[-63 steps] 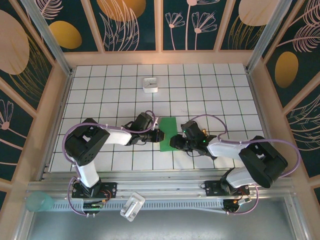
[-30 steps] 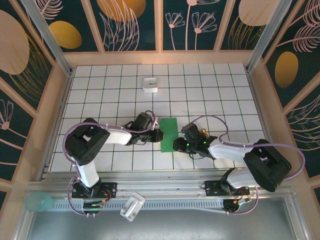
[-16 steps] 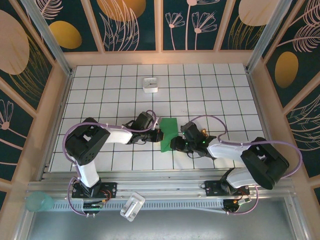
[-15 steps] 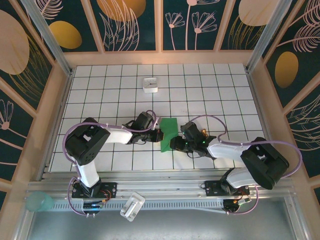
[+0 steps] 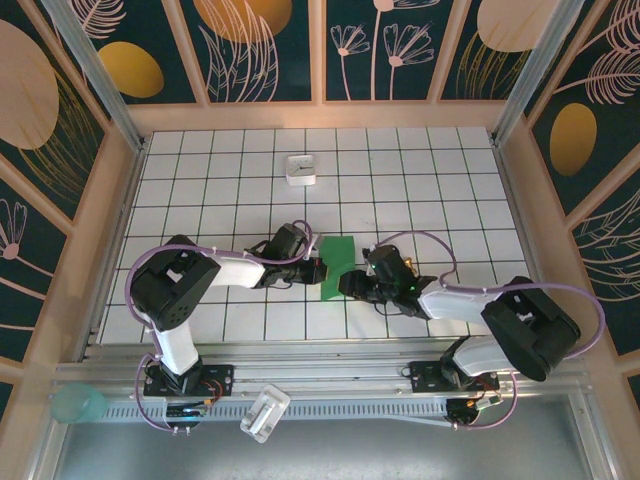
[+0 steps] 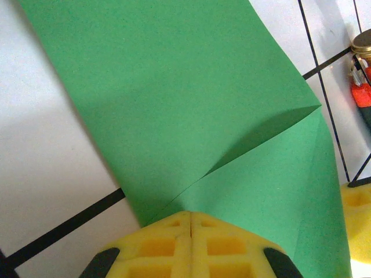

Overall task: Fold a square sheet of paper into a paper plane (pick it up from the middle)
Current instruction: Turn over the paper at the center of the table.

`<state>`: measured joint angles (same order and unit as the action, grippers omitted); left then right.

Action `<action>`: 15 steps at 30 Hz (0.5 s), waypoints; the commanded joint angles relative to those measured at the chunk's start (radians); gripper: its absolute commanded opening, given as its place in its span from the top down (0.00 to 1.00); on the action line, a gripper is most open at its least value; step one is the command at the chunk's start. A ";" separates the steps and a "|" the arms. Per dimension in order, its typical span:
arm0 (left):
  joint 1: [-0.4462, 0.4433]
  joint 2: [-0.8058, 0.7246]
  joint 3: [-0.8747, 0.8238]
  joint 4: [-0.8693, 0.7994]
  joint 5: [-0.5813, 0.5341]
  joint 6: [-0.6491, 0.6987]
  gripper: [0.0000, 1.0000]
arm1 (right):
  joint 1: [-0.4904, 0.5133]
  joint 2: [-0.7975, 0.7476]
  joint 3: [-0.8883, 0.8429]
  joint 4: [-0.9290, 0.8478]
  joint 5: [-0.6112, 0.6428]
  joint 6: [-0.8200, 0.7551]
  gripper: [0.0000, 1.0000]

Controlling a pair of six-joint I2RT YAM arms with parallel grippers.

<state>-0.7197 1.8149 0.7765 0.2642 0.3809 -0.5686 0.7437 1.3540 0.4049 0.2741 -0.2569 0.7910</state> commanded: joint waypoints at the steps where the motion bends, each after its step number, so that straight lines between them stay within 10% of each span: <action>1: -0.016 0.074 -0.025 -0.117 -0.057 0.015 0.98 | -0.010 -0.037 -0.031 0.094 -0.018 -0.018 0.60; 15: -0.018 0.074 -0.023 -0.117 -0.054 0.016 0.98 | -0.017 -0.104 -0.098 0.198 -0.024 -0.002 0.59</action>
<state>-0.7200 1.8149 0.7765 0.2642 0.3813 -0.5686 0.7357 1.2728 0.3241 0.4175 -0.2718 0.7918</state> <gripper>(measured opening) 0.061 0.412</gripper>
